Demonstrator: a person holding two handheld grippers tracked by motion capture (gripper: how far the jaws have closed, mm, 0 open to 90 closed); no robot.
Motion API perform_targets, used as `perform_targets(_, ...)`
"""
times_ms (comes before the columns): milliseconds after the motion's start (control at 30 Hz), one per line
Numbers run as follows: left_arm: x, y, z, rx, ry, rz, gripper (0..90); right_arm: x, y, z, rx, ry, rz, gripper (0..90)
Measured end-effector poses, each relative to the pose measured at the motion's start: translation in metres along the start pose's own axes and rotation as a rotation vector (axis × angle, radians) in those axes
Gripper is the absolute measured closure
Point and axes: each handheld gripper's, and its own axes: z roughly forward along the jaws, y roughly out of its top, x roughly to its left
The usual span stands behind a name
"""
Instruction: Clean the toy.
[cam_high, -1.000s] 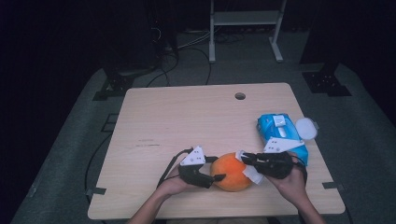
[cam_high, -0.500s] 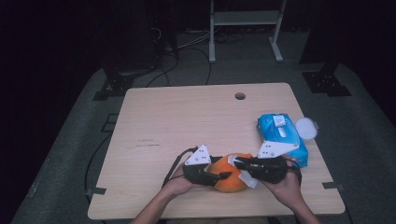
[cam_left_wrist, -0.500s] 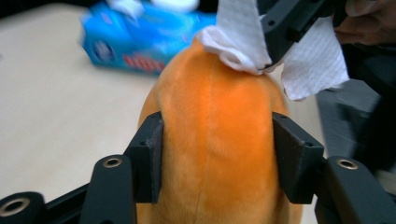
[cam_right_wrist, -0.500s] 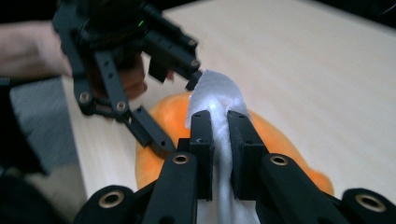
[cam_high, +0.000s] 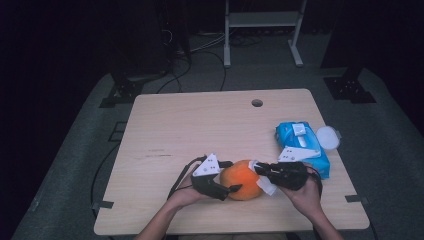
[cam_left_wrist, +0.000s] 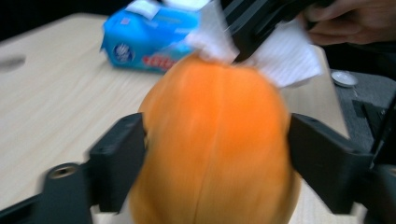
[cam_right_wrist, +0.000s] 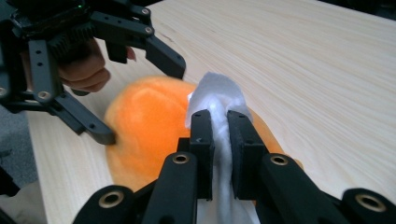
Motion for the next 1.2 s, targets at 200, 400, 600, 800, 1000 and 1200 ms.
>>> perform_targets(200, -0.008, 0.0, 0.002, 0.013, 0.001, 0.048, 34.5, 0.009, 0.006, 0.001, -0.008, 0.012, -0.019, 80.3)
perform_targets(400, -0.01, 0.0, 0.001, 0.024, 0.001, 0.075, 33.2, 0.032, 0.016, 0.009, -0.011, 0.045, -0.113, 80.4)
perform_targets(600, -0.006, -0.001, 0.002, -0.009, -0.005, 0.019, 27.0, 0.01, 0.01, 0.0, -0.005, 0.037, -0.026, 80.5)
perform_targets(800, -0.024, 0.01, 0.008, 0.016, 0.014, 0.123, 32.6, 0.04, 0.018, 0.011, -0.004, 0.106, -0.093, 80.6)
perform_targets(1000, -0.016, 0.003, 0.003, 0.032, 0.001, 0.098, 35.9, 0.04, 0.019, 0.011, 0.02, 0.044, -0.127, 80.6)
perform_targets(1200, -0.004, -0.005, -0.002, 0.02, -0.022, 0.045, 33.9, 0.009, 0.007, -0.005, 0.014, -0.015, -0.041, 80.7)
